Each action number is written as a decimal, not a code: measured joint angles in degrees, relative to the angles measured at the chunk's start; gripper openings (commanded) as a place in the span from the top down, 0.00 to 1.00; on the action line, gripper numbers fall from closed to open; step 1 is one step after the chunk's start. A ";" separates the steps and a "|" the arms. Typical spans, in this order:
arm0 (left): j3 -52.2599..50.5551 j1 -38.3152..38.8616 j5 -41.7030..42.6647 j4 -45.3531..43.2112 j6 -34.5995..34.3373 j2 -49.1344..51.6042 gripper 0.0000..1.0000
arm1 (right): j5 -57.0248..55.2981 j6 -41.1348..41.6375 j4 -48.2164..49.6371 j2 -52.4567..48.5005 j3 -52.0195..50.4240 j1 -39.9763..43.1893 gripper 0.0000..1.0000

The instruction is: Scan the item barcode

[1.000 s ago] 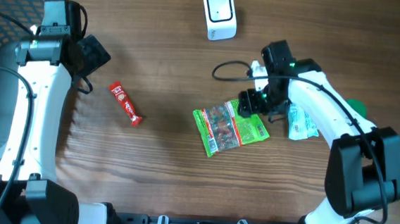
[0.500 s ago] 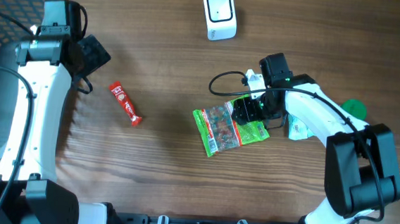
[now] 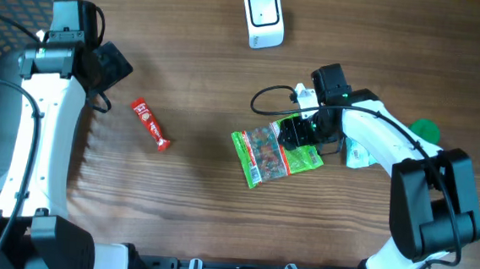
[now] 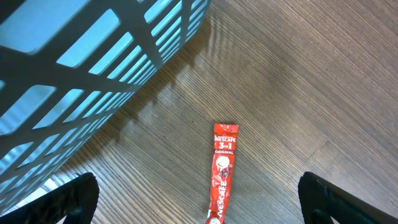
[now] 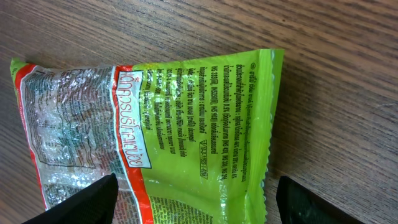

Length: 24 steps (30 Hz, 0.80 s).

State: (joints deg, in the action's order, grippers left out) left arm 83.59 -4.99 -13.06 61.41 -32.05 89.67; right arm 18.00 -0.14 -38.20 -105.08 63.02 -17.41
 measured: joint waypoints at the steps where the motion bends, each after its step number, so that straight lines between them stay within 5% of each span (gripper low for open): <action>1: 0.00 0.00 0.00 0.00 0.00 0.00 0.00 | 0.00 0.00 0.00 0.00 0.00 0.00 0.18; 24: 0.00 0.00 4.02 -3.87 -0.02 0.00 0.04 | 0.00 -0.15 1.44 0.00 -0.02 0.00 0.17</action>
State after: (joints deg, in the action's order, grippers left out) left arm 83.59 -4.99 -9.04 57.54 -32.08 89.67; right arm 18.00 -0.30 -36.75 -105.08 63.00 -17.41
